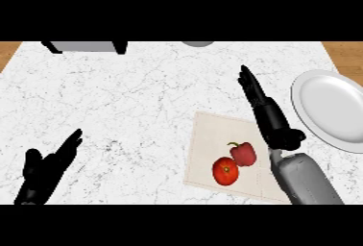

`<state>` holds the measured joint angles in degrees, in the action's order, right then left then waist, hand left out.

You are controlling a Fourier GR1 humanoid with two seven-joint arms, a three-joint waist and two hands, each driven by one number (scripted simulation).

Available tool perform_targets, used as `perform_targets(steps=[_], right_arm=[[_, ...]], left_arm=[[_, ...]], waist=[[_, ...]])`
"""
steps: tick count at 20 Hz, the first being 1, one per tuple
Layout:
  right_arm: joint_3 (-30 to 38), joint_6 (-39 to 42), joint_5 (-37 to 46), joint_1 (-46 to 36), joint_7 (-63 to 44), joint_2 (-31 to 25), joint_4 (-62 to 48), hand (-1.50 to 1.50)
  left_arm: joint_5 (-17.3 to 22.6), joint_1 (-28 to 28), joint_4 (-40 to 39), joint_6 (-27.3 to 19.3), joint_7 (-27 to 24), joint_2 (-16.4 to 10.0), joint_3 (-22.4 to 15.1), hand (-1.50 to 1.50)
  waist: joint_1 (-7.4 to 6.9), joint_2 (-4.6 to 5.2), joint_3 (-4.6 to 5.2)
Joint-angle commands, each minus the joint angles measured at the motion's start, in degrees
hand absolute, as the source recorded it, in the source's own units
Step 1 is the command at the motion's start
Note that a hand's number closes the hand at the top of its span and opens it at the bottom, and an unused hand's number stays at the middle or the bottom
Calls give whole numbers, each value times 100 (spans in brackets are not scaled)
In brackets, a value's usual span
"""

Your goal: Pick the bell pepper from the placemat and place it in the plate

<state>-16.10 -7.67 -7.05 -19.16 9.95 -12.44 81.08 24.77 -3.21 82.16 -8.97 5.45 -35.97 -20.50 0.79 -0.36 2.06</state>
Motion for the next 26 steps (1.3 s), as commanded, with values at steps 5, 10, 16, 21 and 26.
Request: perform_targets(steps=[5, 10, 16, 21, 26], right_arm=[[-465, 1875, -1125, 168, -2049, -238, -1510, -150], [-1468, 3548, 246, -1052, -2192, -1849, -1704, -150], [-1858, 4244, 1132, -2510, -1867, -1751, -2146, -150], [-1865, 4430, 1575, -3120, -2366, -1093, -2708, -150], [-1465, 5560, 582, -3426, -4200, -621, -2798, -150]], left_arm=[[-465, 1130, 1092, 125, -889, -69, 190, 0], [-674, 1574, 1365, 231, -973, 74, -51, 0], [-624, 1686, 1198, 319, -933, 107, 173, 0], [-864, 1538, 1228, 303, -986, 257, 264, 0], [-891, 1492, 1229, 345, -926, 310, 360, 0]], waist=[[-344, 237, -206], [-481, 136, -197], [-322, 80, -207], [-217, 51, -206], [-157, 23, -199]])
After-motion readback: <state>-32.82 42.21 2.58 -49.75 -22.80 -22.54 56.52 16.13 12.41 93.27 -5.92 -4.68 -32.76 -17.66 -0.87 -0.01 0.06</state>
